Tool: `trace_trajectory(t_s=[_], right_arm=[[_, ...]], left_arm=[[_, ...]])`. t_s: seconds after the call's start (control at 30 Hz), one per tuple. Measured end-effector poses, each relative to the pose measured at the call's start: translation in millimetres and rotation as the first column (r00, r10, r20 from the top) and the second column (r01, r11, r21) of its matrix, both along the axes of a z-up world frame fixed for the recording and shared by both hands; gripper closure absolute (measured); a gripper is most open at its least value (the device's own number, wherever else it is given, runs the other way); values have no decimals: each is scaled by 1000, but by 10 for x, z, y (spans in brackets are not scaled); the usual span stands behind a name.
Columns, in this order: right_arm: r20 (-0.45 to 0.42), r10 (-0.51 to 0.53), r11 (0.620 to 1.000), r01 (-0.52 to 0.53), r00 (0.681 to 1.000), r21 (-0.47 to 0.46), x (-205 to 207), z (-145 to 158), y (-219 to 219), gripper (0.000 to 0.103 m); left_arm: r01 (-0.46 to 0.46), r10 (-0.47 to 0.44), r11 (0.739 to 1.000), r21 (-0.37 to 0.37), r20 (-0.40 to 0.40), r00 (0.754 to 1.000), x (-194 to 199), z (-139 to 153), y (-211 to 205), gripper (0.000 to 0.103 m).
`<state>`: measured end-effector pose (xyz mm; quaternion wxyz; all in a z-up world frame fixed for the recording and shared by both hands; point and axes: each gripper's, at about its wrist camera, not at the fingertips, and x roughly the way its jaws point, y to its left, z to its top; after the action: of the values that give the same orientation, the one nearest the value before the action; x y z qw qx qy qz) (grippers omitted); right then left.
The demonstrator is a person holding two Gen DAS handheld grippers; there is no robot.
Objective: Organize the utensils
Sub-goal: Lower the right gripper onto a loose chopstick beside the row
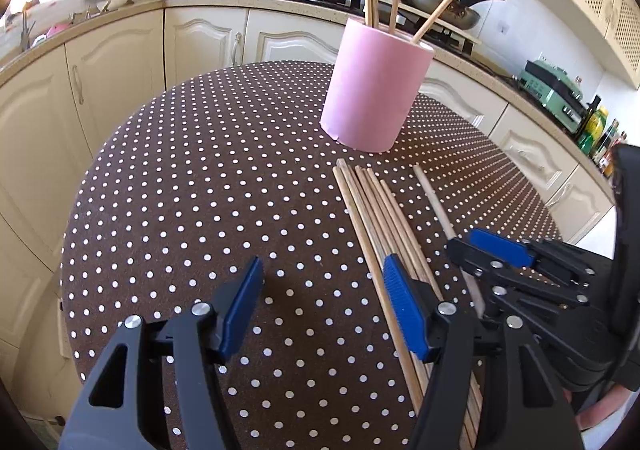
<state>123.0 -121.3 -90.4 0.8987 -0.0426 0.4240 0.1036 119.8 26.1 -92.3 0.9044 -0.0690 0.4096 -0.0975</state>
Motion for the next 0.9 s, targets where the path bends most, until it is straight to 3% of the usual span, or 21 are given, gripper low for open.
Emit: trace_trajectory(t_s=[0.4,0.9], right_arm=[[-2,-1,1000,1,1000,16,-67,0,-22,74],[-15,0,995,1,1000,102,-39,9,-150,74]], left_arm=[[-33,40,985,172,-39,998,138,32,-248,41],[-57,79,968,244,-80,994,273,84,-390,40]])
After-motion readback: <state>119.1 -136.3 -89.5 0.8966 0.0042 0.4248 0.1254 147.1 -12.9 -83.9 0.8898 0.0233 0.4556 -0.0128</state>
